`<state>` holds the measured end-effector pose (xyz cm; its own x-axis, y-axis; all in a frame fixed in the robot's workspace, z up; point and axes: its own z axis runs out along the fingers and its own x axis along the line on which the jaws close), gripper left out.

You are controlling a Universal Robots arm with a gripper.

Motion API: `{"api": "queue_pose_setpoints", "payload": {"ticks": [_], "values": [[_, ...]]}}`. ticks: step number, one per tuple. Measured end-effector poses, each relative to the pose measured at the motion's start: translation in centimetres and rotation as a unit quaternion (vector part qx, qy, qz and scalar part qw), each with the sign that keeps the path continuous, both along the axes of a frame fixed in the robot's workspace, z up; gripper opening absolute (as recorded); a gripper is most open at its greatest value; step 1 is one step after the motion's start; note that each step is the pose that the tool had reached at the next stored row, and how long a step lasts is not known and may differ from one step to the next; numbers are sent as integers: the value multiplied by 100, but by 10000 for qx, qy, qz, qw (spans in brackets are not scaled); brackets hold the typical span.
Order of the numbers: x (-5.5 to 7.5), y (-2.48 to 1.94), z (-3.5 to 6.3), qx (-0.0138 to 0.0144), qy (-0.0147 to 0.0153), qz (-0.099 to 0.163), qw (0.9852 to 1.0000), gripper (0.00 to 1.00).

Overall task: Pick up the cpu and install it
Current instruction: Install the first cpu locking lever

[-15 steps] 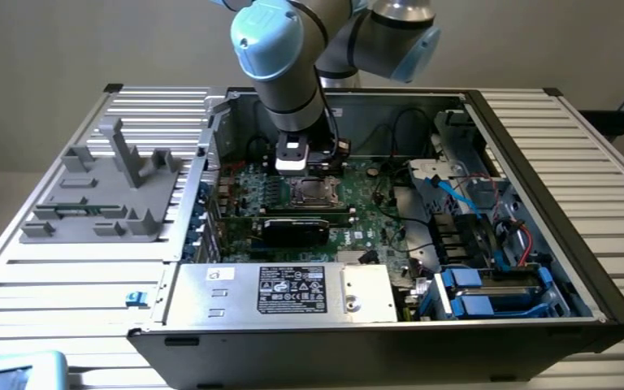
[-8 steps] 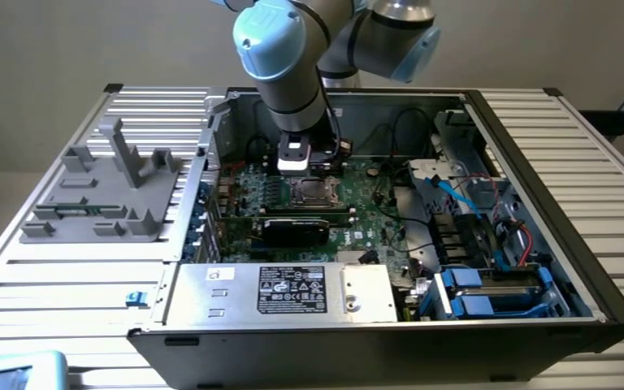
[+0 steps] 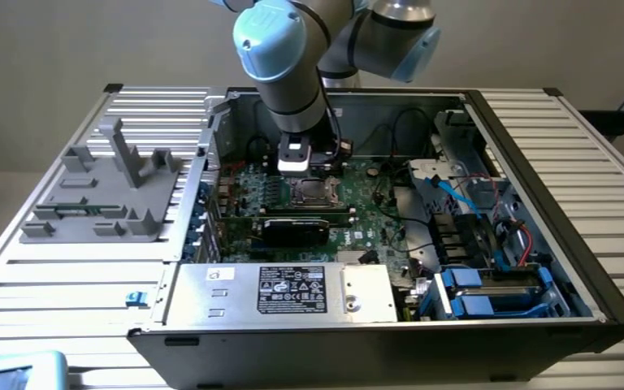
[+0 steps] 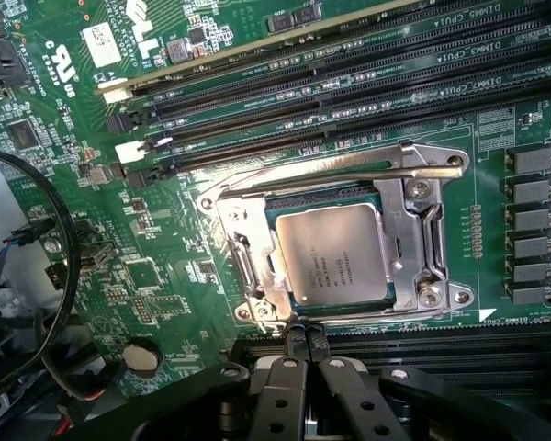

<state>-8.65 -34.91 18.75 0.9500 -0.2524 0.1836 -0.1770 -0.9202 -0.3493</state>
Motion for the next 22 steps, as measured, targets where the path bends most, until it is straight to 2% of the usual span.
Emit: {"api": "queue_pose_setpoints", "payload": {"ticks": [12,18,22], "values": [[-20,-7,0,14,0,0,10000,11],[-20,-7,-6,57,-10,0,10000,11],[-20,-7,-9,76,-13,-1,10000,11]]}}
